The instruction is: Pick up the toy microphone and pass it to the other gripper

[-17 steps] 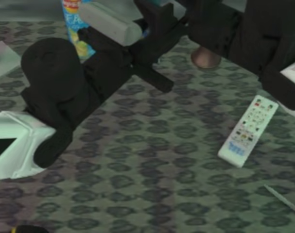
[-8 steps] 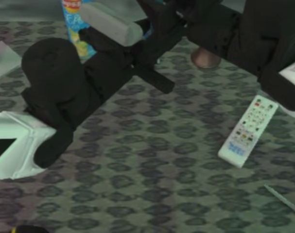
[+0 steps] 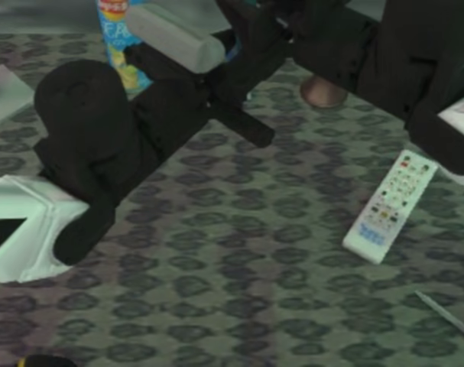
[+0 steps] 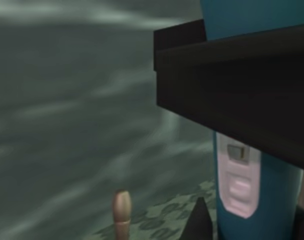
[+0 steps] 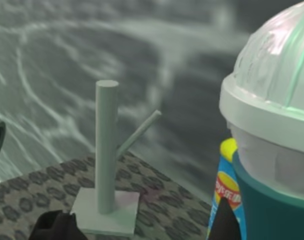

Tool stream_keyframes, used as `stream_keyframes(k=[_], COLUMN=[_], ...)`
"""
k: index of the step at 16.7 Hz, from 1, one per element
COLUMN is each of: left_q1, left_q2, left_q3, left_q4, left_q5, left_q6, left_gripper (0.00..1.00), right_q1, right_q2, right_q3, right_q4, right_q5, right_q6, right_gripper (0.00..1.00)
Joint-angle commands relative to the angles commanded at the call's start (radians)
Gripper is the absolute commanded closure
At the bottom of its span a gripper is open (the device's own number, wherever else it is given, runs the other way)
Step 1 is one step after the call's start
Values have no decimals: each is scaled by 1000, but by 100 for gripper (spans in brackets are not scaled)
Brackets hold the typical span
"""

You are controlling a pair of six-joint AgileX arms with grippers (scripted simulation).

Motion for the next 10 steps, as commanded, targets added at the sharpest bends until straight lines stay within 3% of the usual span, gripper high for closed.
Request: stream_keyframes(k=[10], left_q1=[0], left_q2=[0], left_q3=[0], left_q4=[0], left_q5=[0], left_q6=[0], left_gripper=[2], right_q1=[0], right_q2=[0], right_q3=[0], right_q4=[0], right_q5=[0], right_q6=[0], right_gripper=[100])
